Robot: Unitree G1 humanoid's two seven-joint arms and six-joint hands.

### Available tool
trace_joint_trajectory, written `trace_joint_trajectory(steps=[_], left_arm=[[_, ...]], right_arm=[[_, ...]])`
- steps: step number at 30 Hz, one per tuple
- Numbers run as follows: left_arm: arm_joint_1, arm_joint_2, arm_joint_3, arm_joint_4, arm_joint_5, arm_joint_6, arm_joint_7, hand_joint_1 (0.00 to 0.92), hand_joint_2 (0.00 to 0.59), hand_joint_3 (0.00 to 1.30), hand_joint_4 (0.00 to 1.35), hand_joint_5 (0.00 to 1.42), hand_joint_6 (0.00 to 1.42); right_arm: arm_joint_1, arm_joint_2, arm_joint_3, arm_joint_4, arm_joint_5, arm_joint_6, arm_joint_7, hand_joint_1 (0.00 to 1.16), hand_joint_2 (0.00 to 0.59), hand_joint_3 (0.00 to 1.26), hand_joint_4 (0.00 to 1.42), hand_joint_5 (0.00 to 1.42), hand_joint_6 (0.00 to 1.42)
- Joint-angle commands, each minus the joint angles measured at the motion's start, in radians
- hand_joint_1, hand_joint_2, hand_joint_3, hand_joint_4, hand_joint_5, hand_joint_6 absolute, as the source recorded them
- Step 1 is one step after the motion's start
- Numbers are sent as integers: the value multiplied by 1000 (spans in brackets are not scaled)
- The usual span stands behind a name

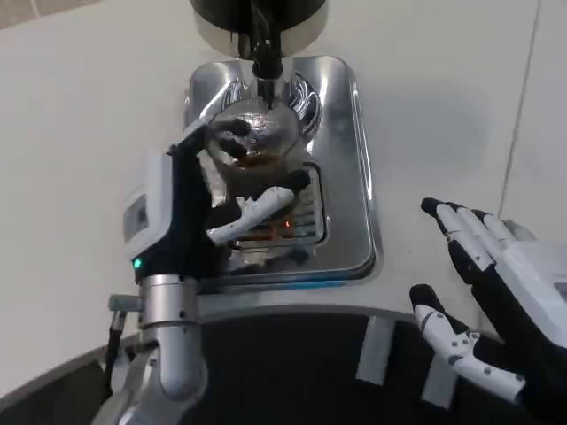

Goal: Grasp the cup under the faucet to collect the drink, then remove the cup.

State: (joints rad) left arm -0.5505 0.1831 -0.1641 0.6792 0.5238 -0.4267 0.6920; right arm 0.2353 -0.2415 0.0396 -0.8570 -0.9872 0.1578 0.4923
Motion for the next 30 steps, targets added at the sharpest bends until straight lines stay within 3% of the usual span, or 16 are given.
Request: trace_joint_trajectory(steps=[1,9,19,30], left_arm=[[64,25,16,-101,-3,-28,-10,694,84,1135,1158,1387,1424],[215,74,58,-285,-19,-32,-80,696,72,1138,1158,1372,1424],[374,91,116,-531,-31,-35,-178,701,62,1138,1158,1371,1424],[513,99,131,-725,-27,-82,-274,708,50,1138,1158,1372,1424]], right_arm=[[-2,-10,-3,17,26,-12,-13,86,538,0,0,0,0],[-7,-38,-22,26,56,-37,-43,86,539,0,0,0,0],[22,-71,-48,14,87,-95,-83,92,565,0,0,0,0],[165,-128,-88,5,110,-274,-198,98,586,0,0,0,0]])
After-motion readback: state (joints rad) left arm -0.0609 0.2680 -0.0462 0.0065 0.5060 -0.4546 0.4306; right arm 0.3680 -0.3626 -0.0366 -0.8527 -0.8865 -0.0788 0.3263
